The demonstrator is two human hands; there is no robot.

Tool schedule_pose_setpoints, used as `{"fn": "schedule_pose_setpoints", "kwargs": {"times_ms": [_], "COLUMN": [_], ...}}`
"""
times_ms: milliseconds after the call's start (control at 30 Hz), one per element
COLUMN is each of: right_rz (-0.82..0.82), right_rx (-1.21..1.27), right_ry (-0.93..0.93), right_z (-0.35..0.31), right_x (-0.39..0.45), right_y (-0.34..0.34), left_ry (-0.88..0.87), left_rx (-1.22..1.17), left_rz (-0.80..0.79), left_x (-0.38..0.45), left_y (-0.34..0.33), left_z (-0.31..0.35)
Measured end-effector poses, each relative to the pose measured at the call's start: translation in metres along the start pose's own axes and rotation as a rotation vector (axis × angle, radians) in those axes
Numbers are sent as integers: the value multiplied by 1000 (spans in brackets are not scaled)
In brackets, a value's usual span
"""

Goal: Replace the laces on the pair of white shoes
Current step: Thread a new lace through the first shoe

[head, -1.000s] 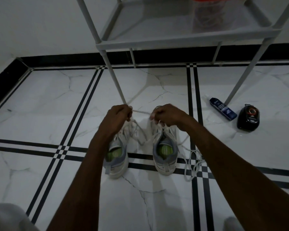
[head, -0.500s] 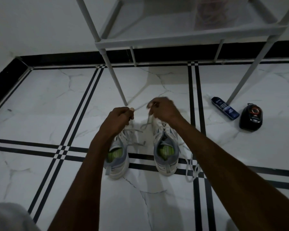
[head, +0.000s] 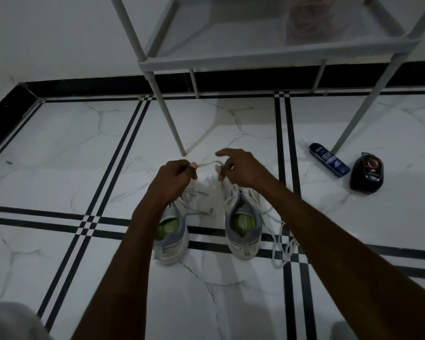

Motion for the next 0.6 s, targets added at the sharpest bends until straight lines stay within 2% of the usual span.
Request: {"fn": "schedule_pose_setpoints", "kwargs": {"times_ms": [67,133,200,267,333,467,600], "right_rz": [-68,-69,-42,-52,-84,-130,61], "right_rx": [3,-5,-1,26,51,88,45], "right_ry": [116,163,130,78,45,-7,-100], "right_z": [-21,-33,-27,-17,-12,-6,24], "right_x": [-6,-7,-6,-7,-11,-17,-33], "right_y": [-14,-21,-23,-27,-34,-40,-1], "left_ry": [-30,-77,-133,-151,-121,-19,-64], "left_rx": [47,89,113,90,-69,-485,-523], "left_rz": [-14,-37,10,121,198,226,196], "left_x": [2,3,5,6,4,-3,-2], "left_y": [-6,-14,-13,-2,1,-17,-27], "left_z": [3,8,8,4,-1,-5,-2]}}
Point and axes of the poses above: each hand's wrist, its own x-axis towards the middle knuckle, its own y-axis out of the back of the hand, z = x × y, the point moved 9 cm from there along x, towards the middle knuckle, and after that the axes turned 9 degrees about -x, right-handed, at the moved point
